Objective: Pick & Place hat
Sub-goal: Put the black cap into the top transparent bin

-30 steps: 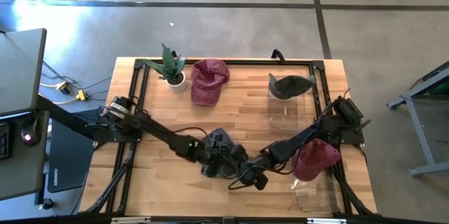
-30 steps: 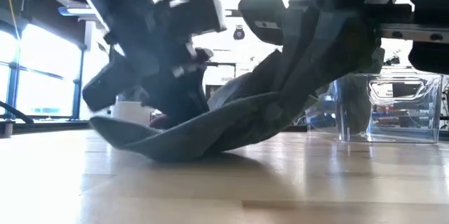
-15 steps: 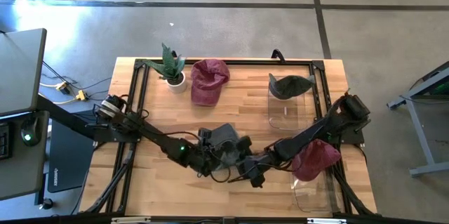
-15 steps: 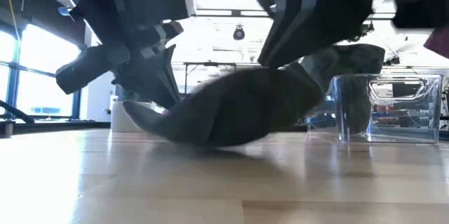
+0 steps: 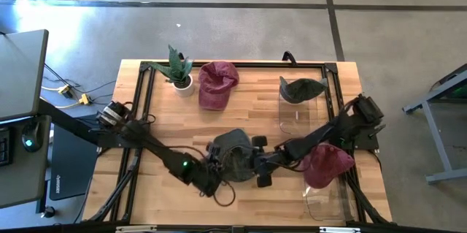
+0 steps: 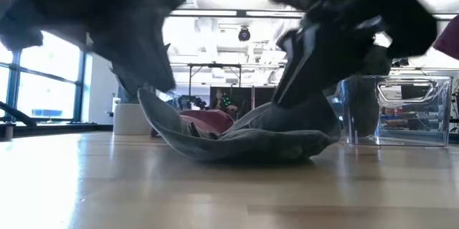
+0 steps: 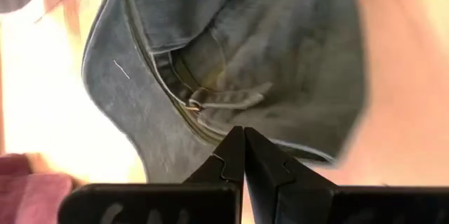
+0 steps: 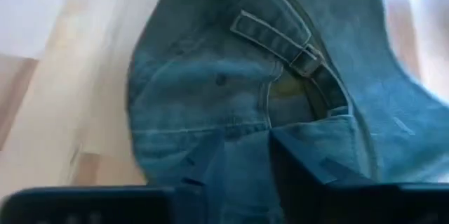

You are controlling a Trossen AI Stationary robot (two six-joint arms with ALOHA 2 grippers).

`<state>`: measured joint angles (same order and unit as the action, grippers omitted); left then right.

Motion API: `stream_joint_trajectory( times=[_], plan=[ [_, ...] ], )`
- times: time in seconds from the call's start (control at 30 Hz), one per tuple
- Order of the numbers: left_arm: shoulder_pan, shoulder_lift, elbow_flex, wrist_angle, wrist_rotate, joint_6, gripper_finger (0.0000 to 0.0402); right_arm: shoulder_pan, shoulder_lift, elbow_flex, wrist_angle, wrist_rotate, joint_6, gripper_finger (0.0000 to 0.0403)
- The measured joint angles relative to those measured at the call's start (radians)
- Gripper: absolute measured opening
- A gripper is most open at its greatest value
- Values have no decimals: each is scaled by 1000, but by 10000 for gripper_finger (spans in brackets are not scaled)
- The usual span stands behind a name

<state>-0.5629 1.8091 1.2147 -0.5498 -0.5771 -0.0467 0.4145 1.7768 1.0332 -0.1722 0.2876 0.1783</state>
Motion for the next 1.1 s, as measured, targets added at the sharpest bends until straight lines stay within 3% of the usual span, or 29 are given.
stream_joint_trajectory(
  times=[0.17, 0.3, 0.43, 0.6, 0.77, 0.87, 1.0, 1.1],
  plan=[
    [-52, 0, 30, 3, 30, -3, 4, -51, 37, -13, -24, -20, 14, 14],
    [-52, 8, 15, 110, 140, 49, 5, -68, 37, -11, -101, 8, 105, 20],
    [-51, 26, 2, 231, 155, 197, 24, -68, 37, -11, -133, -6, 111, 16],
    [-46, 87, -1, 340, 142, 368, 100, -68, 37, -11, -112, -24, 105, 6],
    [-17, 173, -2, 333, 66, 409, 195, -68, 37, -11, -114, -36, 103, 8],
    [-4, 192, 3, 328, 21, 410, 232, -68, 37, -11, -114, -55, 102, 2],
    [-1, 215, 4, 317, -58, 395, 232, -68, 37, -11, -107, -60, 83, 6],
    [0, 217, 3, 302, -66, 388, 189, -67, 37, -11, -108, -61, 83, 3]
  ],
)
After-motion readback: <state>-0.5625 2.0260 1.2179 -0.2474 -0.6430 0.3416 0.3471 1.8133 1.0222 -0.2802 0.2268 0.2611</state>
